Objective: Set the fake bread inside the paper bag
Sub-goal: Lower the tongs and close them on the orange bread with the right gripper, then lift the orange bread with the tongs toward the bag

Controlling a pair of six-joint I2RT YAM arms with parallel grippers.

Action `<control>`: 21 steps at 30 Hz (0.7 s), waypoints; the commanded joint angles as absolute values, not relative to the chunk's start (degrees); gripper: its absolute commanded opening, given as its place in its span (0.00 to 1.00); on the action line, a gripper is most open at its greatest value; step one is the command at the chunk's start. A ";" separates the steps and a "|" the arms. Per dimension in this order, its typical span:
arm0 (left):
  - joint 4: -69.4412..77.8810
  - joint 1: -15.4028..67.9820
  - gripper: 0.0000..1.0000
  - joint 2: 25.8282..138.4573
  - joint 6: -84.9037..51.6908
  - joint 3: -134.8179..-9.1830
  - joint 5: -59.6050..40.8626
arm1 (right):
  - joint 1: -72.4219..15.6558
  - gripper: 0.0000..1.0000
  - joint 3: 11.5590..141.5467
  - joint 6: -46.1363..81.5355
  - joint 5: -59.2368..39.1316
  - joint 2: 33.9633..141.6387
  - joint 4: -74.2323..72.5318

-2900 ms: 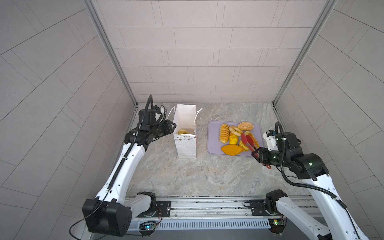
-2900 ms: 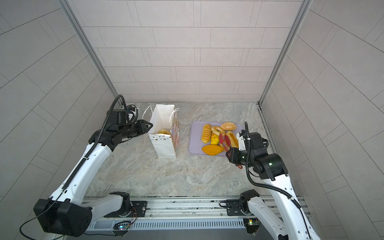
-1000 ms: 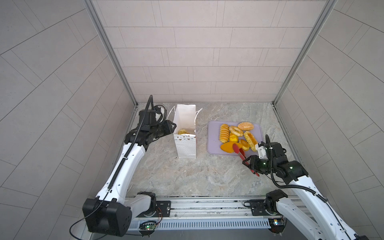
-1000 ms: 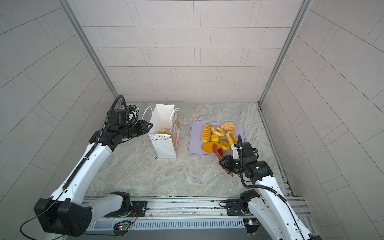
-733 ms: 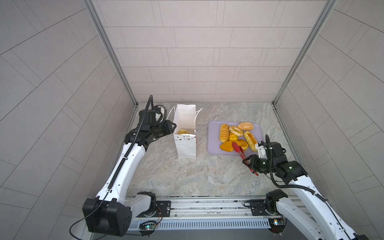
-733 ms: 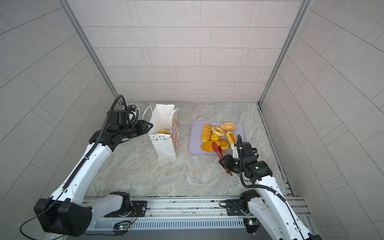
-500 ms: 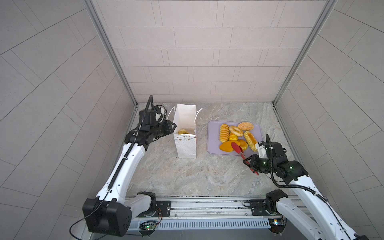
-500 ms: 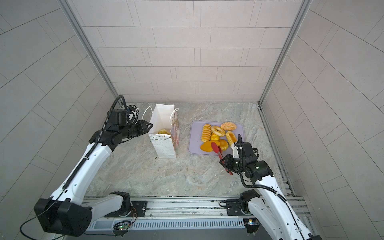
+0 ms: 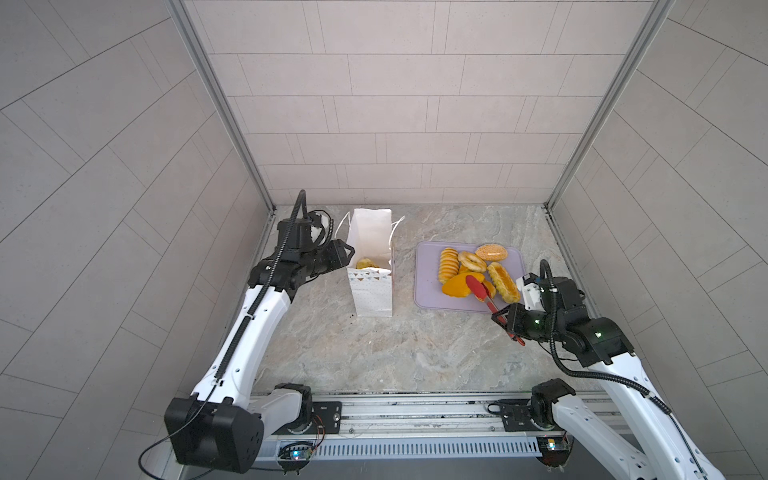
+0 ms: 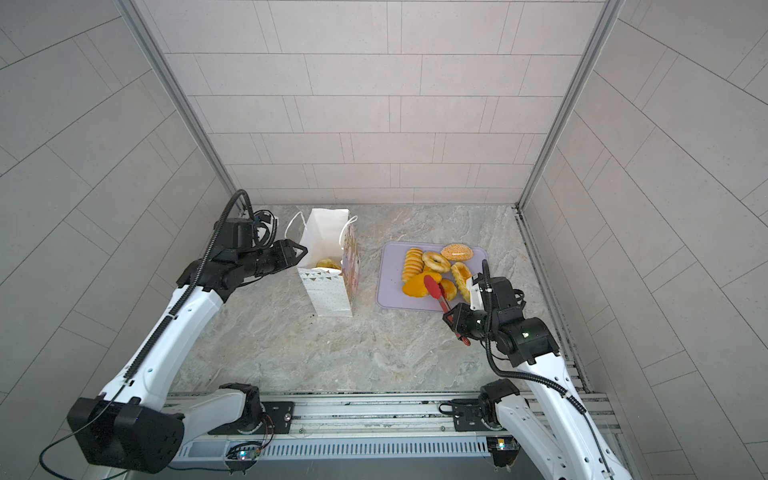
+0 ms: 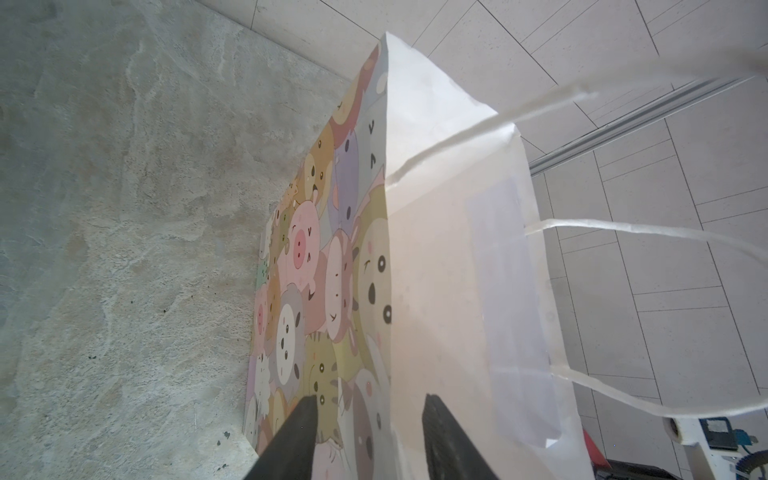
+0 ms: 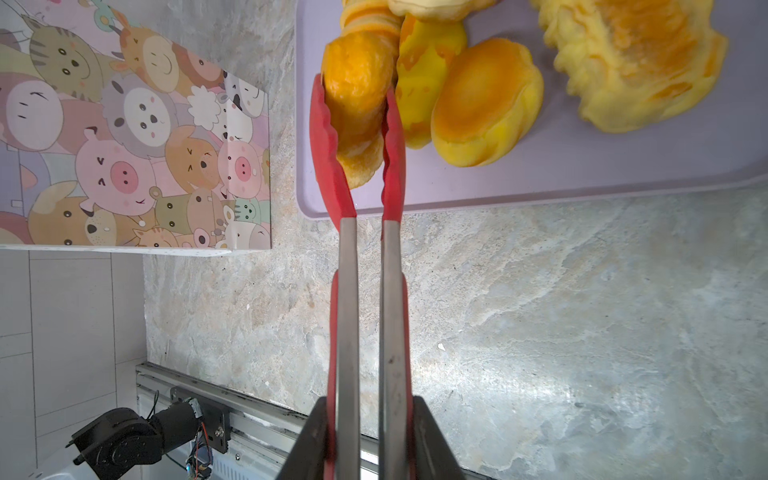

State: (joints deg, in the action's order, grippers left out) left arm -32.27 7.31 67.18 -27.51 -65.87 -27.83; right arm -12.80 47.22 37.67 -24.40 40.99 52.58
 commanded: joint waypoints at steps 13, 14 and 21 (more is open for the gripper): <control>-33.23 7.41 0.23 68.05 -26.71 -69.51 -27.15 | -12.66 0.28 60.75 30.48 -18.70 45.08 55.54; -33.12 7.44 0.21 68.25 -26.80 -69.44 -27.32 | -12.66 0.28 61.45 30.33 -18.40 45.48 55.39; -32.51 7.43 0.12 68.38 -27.62 -69.36 -27.95 | -12.67 0.28 67.17 28.88 -16.75 48.37 53.95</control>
State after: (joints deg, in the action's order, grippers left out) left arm -33.21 7.31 68.36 -27.53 -68.03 -27.42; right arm -12.80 64.25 30.39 -18.28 48.14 56.18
